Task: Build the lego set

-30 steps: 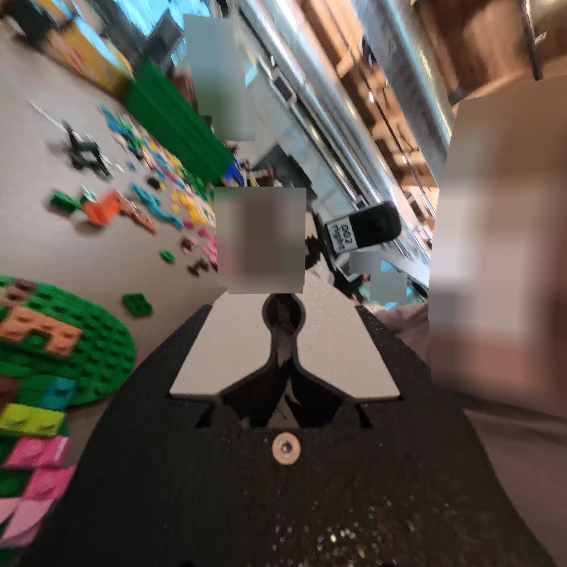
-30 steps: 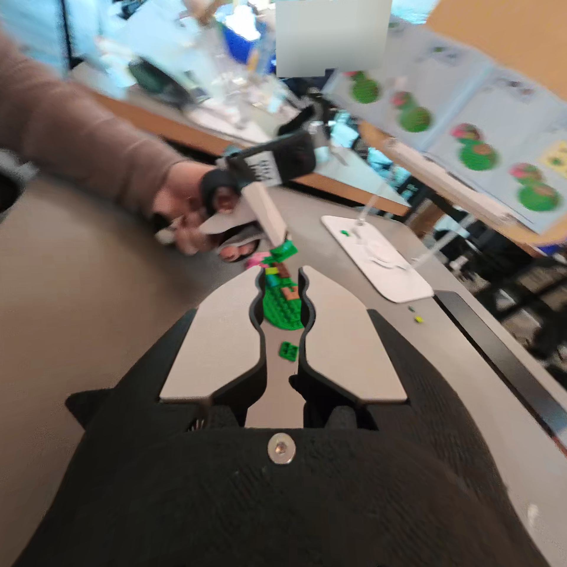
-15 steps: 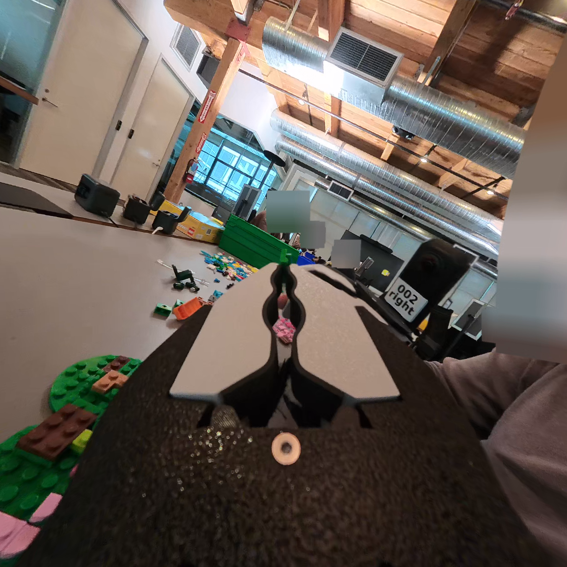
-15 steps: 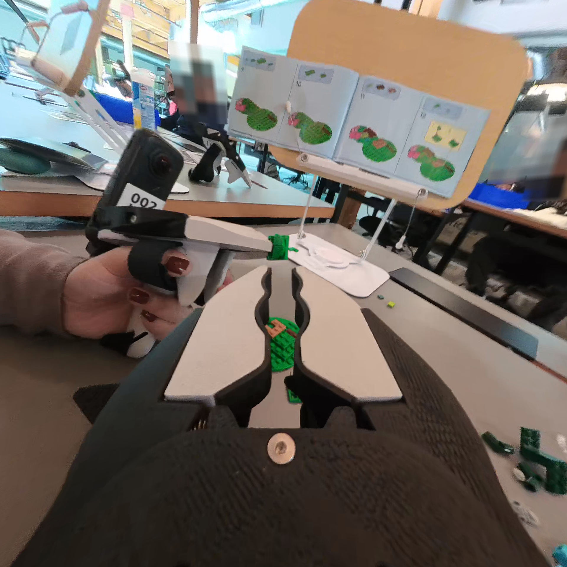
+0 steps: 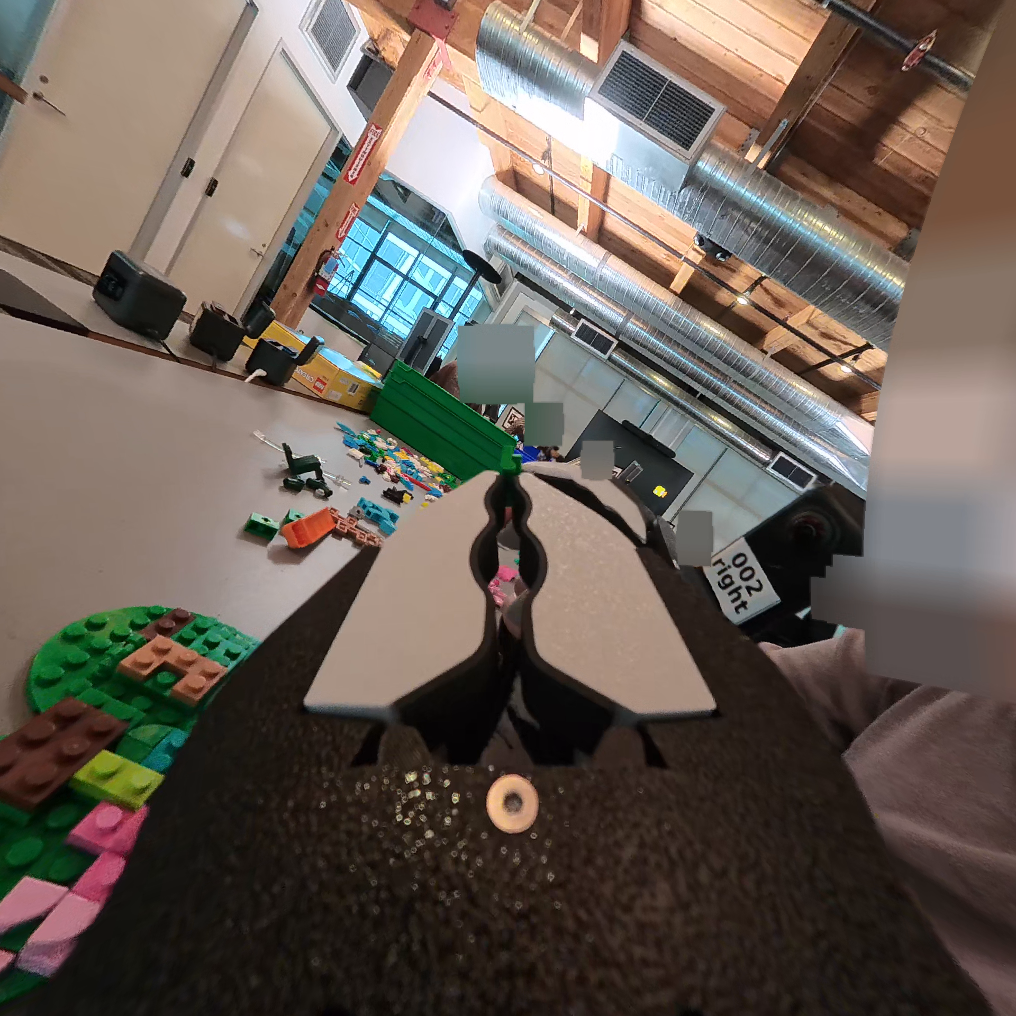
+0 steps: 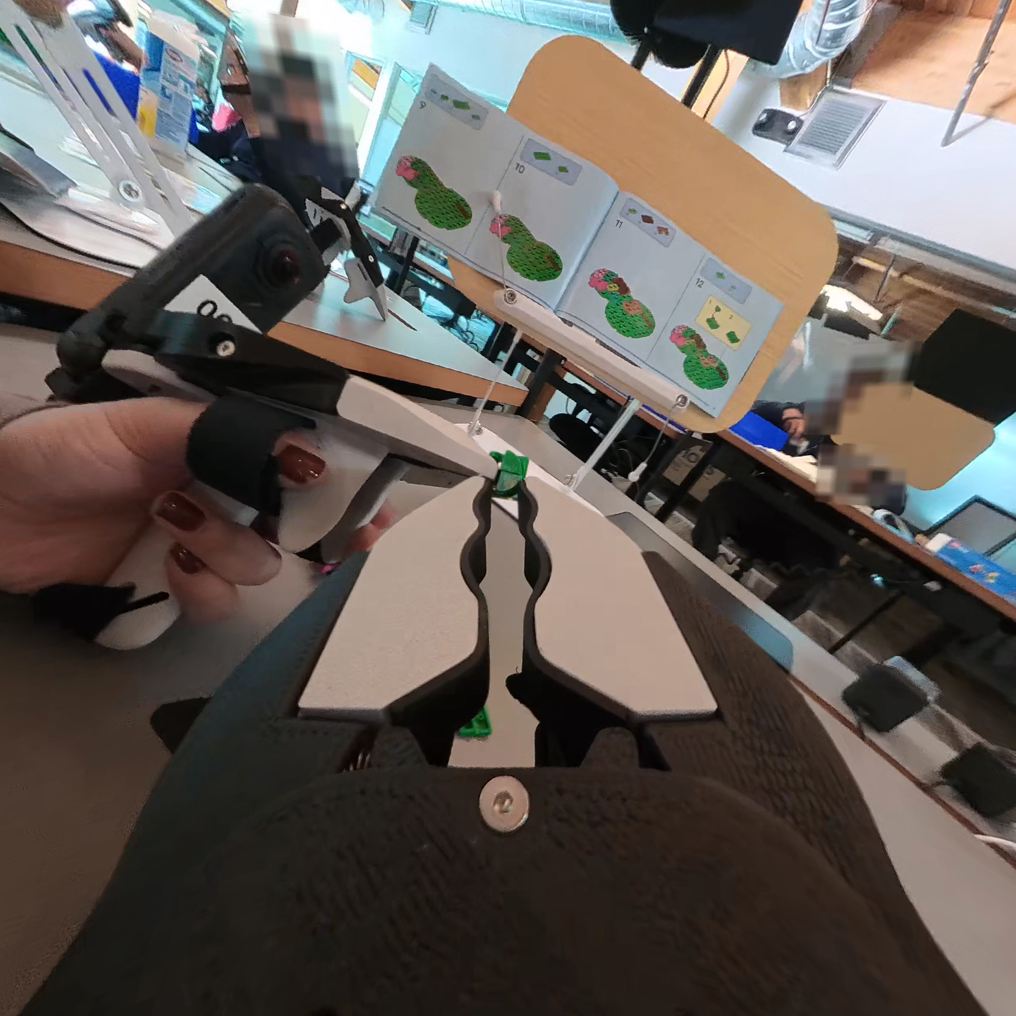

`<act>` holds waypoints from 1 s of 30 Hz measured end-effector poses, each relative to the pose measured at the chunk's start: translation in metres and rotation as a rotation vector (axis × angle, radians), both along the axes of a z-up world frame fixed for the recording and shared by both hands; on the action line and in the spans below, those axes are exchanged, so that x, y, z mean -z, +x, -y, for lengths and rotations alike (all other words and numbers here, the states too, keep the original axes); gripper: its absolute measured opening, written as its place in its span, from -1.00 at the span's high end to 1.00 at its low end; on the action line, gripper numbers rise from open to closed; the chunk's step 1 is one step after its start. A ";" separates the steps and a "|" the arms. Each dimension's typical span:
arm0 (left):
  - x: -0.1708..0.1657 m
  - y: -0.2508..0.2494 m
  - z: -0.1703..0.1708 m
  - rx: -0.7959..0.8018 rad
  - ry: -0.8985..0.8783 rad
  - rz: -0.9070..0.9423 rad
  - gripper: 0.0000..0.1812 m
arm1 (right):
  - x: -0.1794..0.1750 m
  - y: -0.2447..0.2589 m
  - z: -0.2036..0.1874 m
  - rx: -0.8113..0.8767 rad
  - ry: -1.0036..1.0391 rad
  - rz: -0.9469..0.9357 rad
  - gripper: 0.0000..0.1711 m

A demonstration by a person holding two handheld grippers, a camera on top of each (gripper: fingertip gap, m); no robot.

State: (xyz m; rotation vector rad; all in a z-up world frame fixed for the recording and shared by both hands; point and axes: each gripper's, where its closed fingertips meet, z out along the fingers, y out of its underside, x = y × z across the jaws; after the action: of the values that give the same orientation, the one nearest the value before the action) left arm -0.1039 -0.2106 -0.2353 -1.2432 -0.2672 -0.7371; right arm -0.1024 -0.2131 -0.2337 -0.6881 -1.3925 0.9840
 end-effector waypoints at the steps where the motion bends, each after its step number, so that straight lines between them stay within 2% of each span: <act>1: 0.001 0.000 0.000 0.010 -0.006 0.012 0.99 | 0.000 0.000 0.000 0.010 0.017 -0.006 0.92; 7: 0.004 -0.001 -0.001 0.052 -0.030 0.085 0.98 | 0.002 -0.001 -0.001 0.036 0.065 -0.003 0.94; 20: 0.007 -0.001 -0.002 0.071 -0.058 0.110 0.98 | 0.005 -0.002 -0.003 0.036 0.041 0.014 0.94; 30: 0.009 0.000 -0.002 0.099 -0.077 0.125 0.99 | 0.008 -0.002 -0.003 -0.061 -0.032 0.080 0.94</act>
State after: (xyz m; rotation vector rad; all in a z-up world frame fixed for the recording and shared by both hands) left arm -0.1036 -0.2082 -0.2446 -1.2917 -0.3411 -0.8987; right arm -0.1049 -0.2099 -0.2419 -0.7188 -1.4783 1.0383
